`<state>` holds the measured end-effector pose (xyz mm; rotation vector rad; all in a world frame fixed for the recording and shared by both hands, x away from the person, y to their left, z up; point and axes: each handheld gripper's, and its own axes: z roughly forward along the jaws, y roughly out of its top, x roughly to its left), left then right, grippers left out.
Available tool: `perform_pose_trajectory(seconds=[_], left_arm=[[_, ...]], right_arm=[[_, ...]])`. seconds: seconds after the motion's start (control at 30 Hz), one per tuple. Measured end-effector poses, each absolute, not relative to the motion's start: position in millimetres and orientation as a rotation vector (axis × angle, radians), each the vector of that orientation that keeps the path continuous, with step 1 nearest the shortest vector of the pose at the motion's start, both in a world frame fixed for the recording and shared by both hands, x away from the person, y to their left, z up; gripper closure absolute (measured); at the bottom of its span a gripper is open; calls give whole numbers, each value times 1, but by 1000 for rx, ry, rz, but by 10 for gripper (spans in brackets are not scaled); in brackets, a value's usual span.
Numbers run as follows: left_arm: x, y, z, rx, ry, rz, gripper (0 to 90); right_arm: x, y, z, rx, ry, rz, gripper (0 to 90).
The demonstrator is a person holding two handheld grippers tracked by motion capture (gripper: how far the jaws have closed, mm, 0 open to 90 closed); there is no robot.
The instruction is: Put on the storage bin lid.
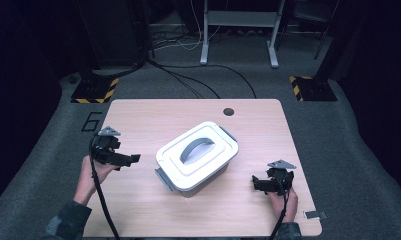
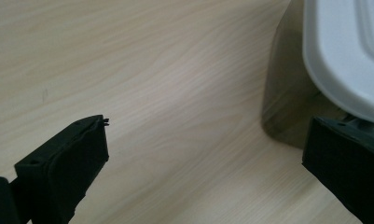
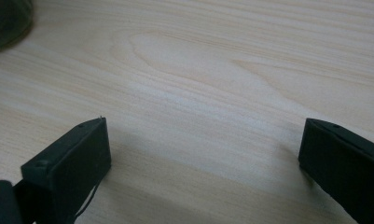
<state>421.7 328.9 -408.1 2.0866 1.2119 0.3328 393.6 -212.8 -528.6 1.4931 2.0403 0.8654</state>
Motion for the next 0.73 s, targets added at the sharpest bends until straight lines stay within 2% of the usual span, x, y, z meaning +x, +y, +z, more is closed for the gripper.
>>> perform_pose_trajectory(seconds=[0.4,0.5,0.73], left_arm=[[418,354,-476,2051,1342,209,0],[414,352,-497,2072,1367,226,0],[409,351,-516,2035,1348,304,0]], right_arm=[[394,-213,-529,1493,2040,865,14],[394,-213,-529,1493,2040,865,14],[394,-213,-529,1493,2041,865,14]])
